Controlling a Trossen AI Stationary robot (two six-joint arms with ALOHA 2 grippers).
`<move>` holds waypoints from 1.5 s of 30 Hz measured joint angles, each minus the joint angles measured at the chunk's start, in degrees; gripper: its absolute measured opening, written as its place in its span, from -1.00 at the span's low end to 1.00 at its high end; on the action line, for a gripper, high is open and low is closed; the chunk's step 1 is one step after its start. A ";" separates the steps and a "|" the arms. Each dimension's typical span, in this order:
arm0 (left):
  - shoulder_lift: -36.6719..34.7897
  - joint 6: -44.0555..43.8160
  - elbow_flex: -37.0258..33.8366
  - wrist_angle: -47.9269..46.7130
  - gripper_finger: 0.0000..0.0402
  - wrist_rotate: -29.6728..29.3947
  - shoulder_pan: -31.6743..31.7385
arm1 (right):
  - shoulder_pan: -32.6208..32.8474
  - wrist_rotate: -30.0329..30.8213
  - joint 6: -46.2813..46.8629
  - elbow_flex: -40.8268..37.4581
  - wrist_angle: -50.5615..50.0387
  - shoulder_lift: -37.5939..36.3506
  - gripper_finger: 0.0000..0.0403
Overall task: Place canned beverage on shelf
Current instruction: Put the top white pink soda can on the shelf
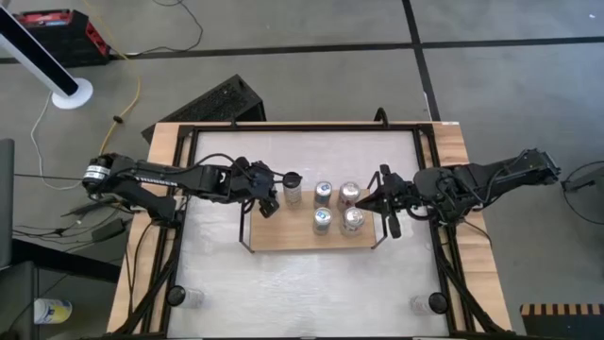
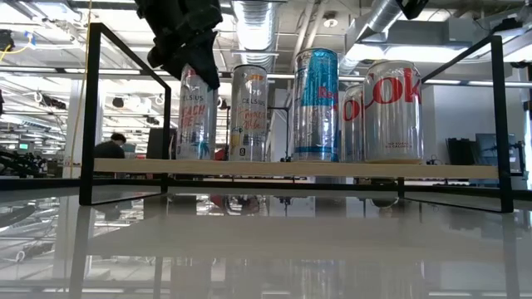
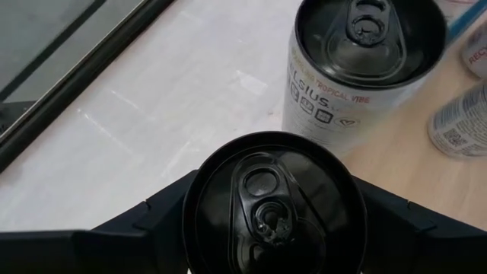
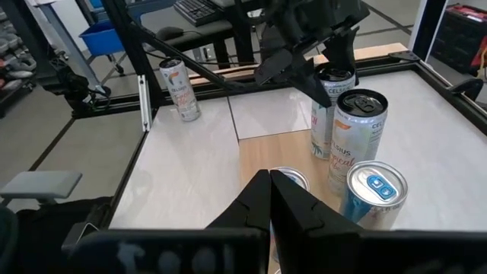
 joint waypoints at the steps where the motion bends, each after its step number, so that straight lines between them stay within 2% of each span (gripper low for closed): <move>1: 0.00 -0.02 0.00 0.00 0.31 0.04 0.00 | 0.00 0.00 0.00 0.00 0.00 0.00 -0.86; 6: 0.09 0.56 -0.02 -0.46 0.40 1.07 0.00 | 0.00 0.01 0.00 0.00 0.02 0.00 -0.86; 13: 0.09 2.17 0.23 -0.61 0.42 2.18 0.00 | 0.00 0.00 0.02 0.00 0.02 0.00 -0.86; 22: 0.01 5.06 4.06 -1.17 0.42 2.08 0.02 | 0.00 -0.03 0.07 0.00 -0.07 0.00 -0.86; 32: -0.13 6.85 10.65 -7.69 0.42 -2.77 -0.02 | 0.02 -0.05 0.48 0.00 -1.12 0.00 -0.86; 45: 0.09 8.44 10.03 -8.04 0.42 -4.57 -0.22 | 0.02 -0.07 0.61 0.00 -1.16 1.59 -0.86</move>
